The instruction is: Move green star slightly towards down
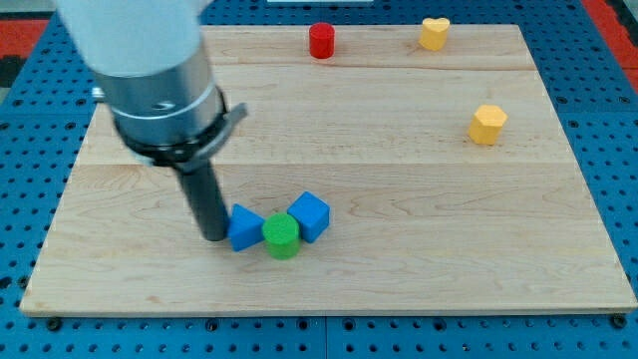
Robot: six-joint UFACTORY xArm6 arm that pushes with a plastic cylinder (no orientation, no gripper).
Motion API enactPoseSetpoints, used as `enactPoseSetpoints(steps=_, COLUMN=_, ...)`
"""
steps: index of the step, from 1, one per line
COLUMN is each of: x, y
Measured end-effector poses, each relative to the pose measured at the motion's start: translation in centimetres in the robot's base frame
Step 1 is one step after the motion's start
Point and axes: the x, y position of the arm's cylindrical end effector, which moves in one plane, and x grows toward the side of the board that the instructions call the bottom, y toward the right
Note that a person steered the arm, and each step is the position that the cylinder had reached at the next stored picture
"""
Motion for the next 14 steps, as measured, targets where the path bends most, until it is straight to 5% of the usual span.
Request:
enactPoseSetpoints(steps=1, x=-1.6, y=-4.6)
enactPoseSetpoints(steps=3, x=-20.7, y=7.6)
enactPoseSetpoints(steps=5, x=-34.4, y=-6.8)
enactPoseSetpoints(steps=8, x=-31.9, y=-6.2)
enactPoseSetpoints(steps=9, x=-34.5, y=-5.6)
enactPoseSetpoints(steps=12, x=-29.3, y=-12.4)
enactPoseSetpoints(steps=13, x=-30.6, y=-11.1)
enactPoseSetpoints(steps=14, x=-32.3, y=-17.4)
